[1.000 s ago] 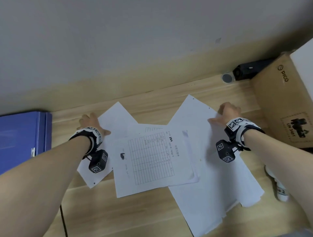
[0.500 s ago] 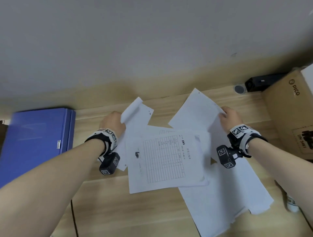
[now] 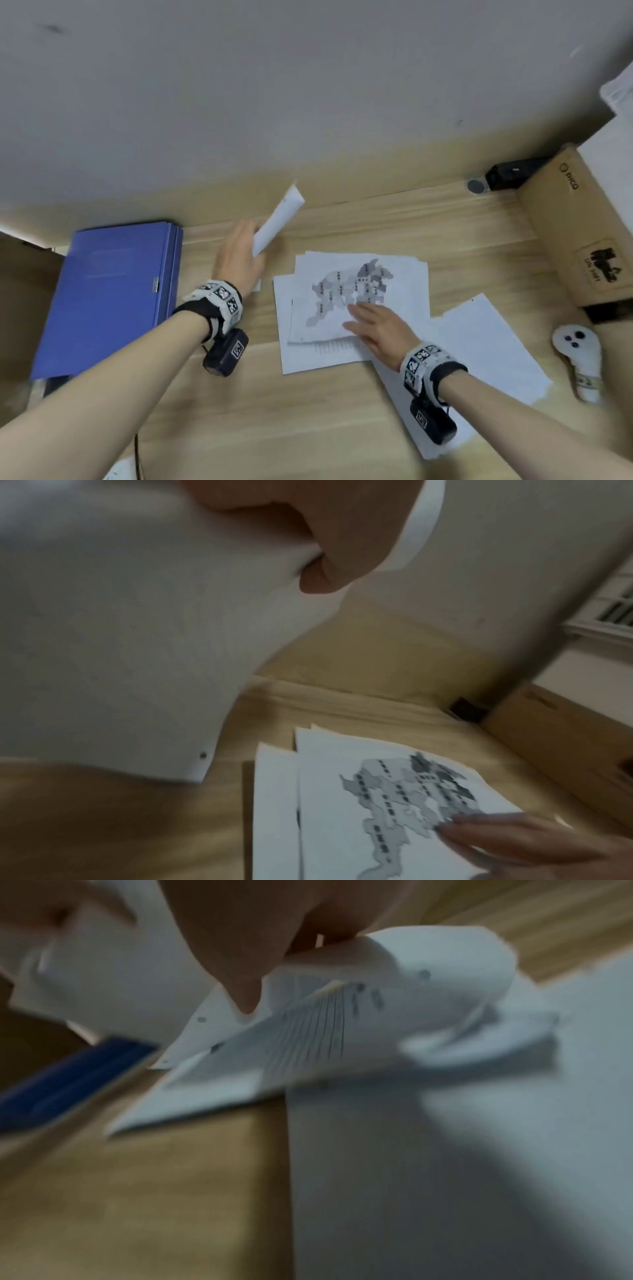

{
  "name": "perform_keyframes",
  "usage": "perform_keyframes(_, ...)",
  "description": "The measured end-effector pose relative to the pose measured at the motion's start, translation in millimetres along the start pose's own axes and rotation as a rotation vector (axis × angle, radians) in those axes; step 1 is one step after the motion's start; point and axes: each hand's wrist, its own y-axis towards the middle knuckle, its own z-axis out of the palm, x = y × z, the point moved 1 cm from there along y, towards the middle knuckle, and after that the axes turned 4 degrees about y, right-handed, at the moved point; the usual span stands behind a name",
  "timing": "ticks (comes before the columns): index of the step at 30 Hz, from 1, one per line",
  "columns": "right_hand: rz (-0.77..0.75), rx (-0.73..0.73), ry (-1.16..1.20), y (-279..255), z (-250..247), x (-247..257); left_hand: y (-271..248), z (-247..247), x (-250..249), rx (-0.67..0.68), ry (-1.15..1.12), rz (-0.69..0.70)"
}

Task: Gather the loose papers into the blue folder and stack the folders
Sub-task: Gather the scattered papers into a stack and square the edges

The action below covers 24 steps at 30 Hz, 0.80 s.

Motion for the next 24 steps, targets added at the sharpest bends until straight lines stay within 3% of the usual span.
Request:
perform_keyframes(4,0.010,0.108,-0.047,-18,35,10,-46,30,-17,0.127,0.027,0.220)
perform_keyframes(7,0.041,0.125,0.020,-25,39,11,-69,59,-33,0.259,0.000,0.248)
perform_keyframes(11,0.033,-0.005,0.112,-40,21,5,-87,100,-58,0.512,0.098,0.256)
perform_keyframes(14,0.146,-0.156,0.166,-70,2,-16,-99,131,-72,0.685,0.225,0.275)
perform_keyframes(17,0.296,-0.189,0.114,-102,-14,-50,-115,155,-81,0.877,0.283,0.233)
perform_keyframes(21,0.443,0.017,0.012,-119,-35,-95,-124,167,-83,0.960,0.351,0.239)
perform_keyframes(24,0.440,0.224,-0.055,-109,-46,-112,-119,166,-79,0.990,0.336,0.223)
